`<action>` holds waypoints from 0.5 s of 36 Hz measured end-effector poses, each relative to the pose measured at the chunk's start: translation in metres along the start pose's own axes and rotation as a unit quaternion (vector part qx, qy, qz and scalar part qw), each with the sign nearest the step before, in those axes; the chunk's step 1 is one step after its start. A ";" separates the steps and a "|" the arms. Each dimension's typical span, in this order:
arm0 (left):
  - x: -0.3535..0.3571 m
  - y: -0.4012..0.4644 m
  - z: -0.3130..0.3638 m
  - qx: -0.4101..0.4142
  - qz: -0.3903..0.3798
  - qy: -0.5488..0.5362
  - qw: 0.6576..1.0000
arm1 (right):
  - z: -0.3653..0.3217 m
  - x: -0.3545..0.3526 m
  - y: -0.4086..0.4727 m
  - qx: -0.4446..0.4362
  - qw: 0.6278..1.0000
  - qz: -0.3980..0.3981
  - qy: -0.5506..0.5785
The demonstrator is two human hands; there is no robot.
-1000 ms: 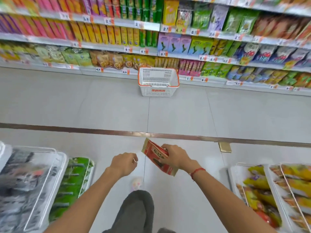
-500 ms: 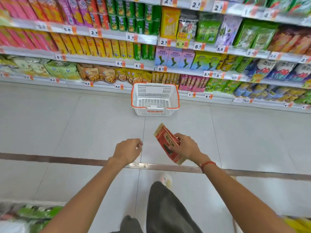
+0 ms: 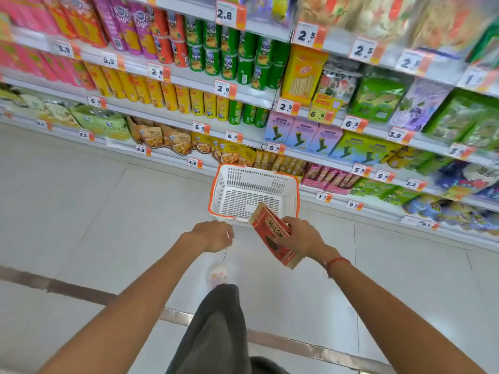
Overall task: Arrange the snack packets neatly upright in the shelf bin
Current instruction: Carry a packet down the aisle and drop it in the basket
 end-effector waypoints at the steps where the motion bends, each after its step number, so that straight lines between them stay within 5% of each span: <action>1: -0.010 0.015 -0.002 0.003 -0.001 0.001 1.000 | -0.001 -0.009 0.015 0.001 1.000 0.003 0.002; 10: -0.096 0.133 -0.022 -0.002 0.067 0.007 0.998 | 0.002 -0.066 0.158 0.019 1.000 -0.007 0.007; 18: -0.089 0.232 -0.067 -0.048 0.136 -0.028 0.989 | 0.038 -0.043 0.273 0.034 0.998 -0.046 -0.008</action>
Point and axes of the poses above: each hand's wrist, its own y-axis towards the middle knuckle, its own x-axis out of the palm, z = x × y, the point moved 6 cm from there along y, towards the middle knuckle, and after that the axes turned 1 degree about y, right-handed, at the moved point
